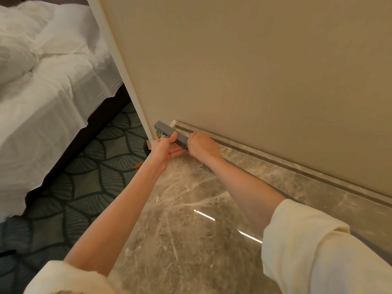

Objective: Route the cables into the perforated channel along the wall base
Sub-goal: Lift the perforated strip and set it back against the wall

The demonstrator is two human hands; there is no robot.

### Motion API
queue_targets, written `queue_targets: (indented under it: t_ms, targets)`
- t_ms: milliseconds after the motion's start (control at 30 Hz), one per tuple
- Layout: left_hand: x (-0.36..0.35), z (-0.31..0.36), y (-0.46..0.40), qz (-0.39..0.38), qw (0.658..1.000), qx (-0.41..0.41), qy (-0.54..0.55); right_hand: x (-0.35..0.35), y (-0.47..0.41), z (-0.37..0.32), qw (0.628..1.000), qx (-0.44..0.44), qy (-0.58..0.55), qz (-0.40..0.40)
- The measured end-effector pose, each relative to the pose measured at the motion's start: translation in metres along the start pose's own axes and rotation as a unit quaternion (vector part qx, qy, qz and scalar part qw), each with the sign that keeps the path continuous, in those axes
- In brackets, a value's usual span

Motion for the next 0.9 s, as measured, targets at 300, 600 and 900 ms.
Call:
queue_targets:
  t_ms: [300, 600, 900]
  targets:
    - [-0.022, 0.105, 0.008, 0.031, 0.630, -0.431, -0.645, -0.007, 0.014, -0.010, 0.995, 0.053, 0.081, -0.017]
    - [-0.049, 0.048, -0.029, -0.189, 0.505, -0.239, -0.807, -0.009, 0.021, -0.016, 0.993, 0.075, 0.092, -0.002]
    - [-0.049, 0.050, -0.035, -0.148, 0.524, -0.317, -0.777, -0.010, 0.014, -0.013, 0.991, 0.064, 0.106, 0.047]
Point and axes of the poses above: each hand's wrist, its own y-axis away from the middle knuckle, its own x-axis out of the back of the hand, z = x × y, the point moved 7 cm from there along -y, towards the middle knuckle, and after that the axes turned 2 degrees about x, right-handed, at the moved point
